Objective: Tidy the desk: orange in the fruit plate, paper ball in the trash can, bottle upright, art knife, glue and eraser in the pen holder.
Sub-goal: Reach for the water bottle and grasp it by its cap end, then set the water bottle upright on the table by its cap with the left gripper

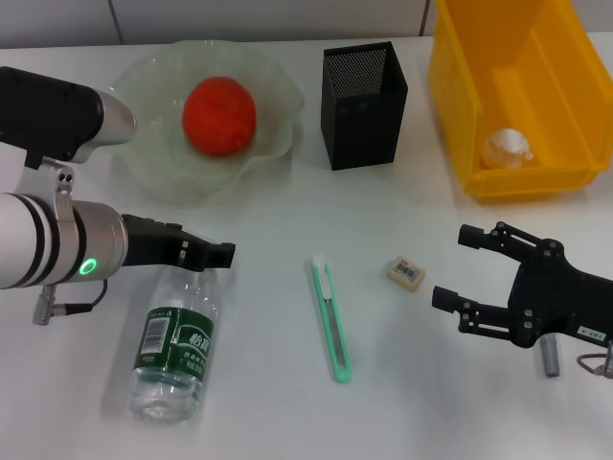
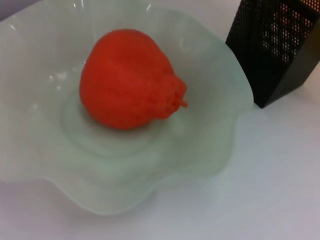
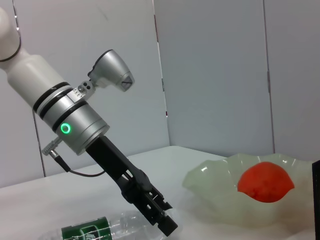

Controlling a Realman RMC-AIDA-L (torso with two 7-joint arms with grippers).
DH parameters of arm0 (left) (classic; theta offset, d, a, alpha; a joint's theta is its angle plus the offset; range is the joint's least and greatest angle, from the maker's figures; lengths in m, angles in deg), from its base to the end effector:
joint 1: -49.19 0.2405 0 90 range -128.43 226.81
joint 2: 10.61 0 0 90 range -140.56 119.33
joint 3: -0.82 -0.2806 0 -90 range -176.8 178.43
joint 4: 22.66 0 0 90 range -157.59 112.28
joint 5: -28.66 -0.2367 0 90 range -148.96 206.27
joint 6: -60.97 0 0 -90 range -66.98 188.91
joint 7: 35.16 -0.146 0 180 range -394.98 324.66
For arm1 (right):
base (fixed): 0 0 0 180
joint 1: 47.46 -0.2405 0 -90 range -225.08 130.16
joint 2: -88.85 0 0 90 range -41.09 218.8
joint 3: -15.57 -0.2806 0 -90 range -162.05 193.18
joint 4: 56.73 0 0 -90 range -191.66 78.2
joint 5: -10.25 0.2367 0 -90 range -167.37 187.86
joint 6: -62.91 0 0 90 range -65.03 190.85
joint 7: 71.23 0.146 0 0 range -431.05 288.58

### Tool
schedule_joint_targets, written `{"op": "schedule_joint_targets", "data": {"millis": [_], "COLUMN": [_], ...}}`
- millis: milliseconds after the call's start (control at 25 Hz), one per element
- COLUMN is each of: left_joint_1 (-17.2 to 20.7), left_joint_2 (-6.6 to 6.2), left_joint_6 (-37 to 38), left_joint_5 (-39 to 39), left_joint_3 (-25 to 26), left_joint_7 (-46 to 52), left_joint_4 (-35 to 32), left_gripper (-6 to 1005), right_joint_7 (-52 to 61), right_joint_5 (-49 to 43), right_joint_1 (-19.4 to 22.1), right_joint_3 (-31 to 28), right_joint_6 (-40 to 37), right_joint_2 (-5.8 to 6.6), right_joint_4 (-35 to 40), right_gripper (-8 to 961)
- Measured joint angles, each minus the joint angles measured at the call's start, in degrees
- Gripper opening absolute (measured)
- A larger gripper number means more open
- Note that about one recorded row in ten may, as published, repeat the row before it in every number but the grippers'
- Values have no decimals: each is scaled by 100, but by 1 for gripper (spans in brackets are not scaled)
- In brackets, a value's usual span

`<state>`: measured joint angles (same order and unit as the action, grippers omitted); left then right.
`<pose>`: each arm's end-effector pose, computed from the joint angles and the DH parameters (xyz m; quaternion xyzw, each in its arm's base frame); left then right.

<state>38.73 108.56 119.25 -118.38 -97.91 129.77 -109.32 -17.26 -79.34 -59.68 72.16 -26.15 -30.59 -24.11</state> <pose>-0.2384 0.3420 -0.0549 -0.8552 -0.4260 0.0351 0.2931 0.3456 0.2679 -0.0400 -0.9165 0.1497 0.3102 0.2036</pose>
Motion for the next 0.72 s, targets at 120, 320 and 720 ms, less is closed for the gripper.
{"op": "schedule_joint_targets", "data": {"millis": [120,320,720], "left_joint_1": [-103,-292,-345], "left_joint_2": [0,1,-20], "left_joint_6": [104,218,431], "left_joint_5": [11,21,-138], "left_joint_3": [9,15,-54], "left_joint_7": [1,4,-40], "left_joint_4": [119,299,178], "left_gripper": [770,625,453], "right_joint_7": [10,52,115], "right_joint_5": [-2,-5,-7], "right_joint_1": [0,0,0], "right_joint_3": [1,0,1], "right_joint_6": [15,40,32], "right_joint_2": [0,0,0], "right_joint_4": [-2,-2,-2], "right_gripper": [853,852,853]}}
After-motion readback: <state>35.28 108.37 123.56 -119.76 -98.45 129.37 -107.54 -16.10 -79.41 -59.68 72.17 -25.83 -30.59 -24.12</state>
